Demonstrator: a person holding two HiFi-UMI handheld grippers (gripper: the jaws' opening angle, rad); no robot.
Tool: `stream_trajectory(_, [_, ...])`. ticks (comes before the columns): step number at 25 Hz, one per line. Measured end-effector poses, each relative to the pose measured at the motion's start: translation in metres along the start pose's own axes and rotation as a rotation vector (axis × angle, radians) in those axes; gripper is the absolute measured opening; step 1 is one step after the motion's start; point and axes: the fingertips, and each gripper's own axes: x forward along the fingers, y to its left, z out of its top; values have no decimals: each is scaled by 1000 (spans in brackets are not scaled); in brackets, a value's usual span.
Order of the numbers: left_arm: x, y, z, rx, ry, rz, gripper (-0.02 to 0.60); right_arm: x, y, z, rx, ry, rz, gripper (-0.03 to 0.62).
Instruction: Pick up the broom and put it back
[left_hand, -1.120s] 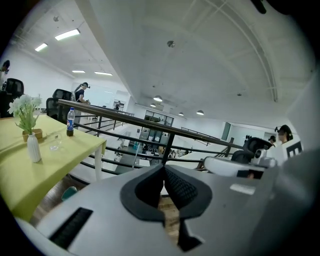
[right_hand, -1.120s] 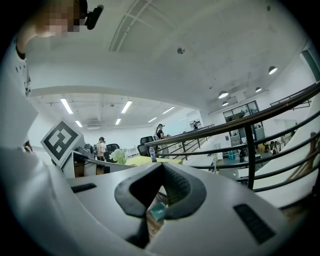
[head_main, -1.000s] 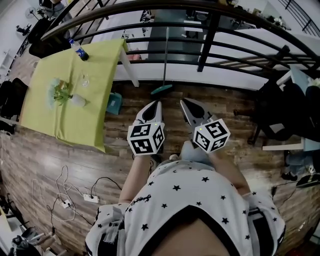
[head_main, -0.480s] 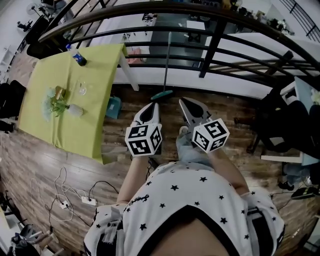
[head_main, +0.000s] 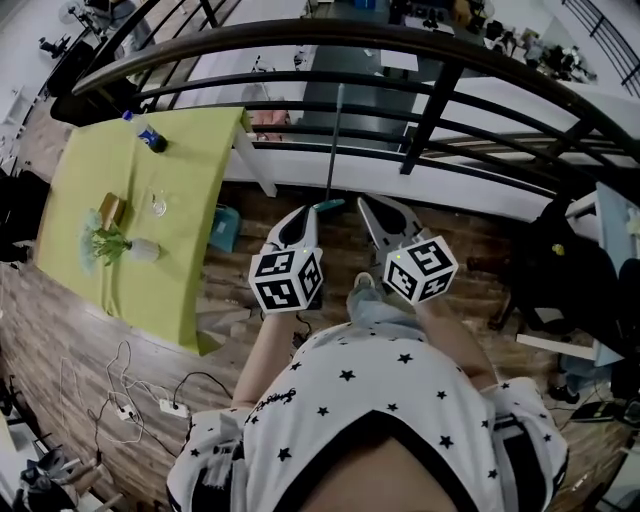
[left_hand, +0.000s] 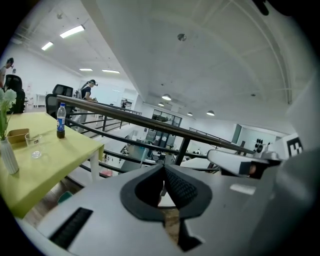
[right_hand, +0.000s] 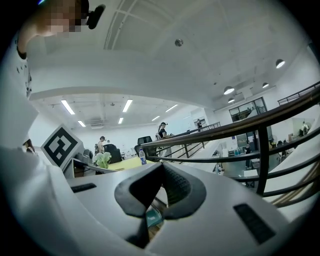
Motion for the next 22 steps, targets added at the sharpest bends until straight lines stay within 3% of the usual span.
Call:
stream_trajectory(14, [109,15,48,-58,-22,67,12,79,-92,32,-25,27,83,-6])
stream_trajectory(22, [157,22,50,-89,-2,95,12,104,-135,31,-5,35,105,-6])
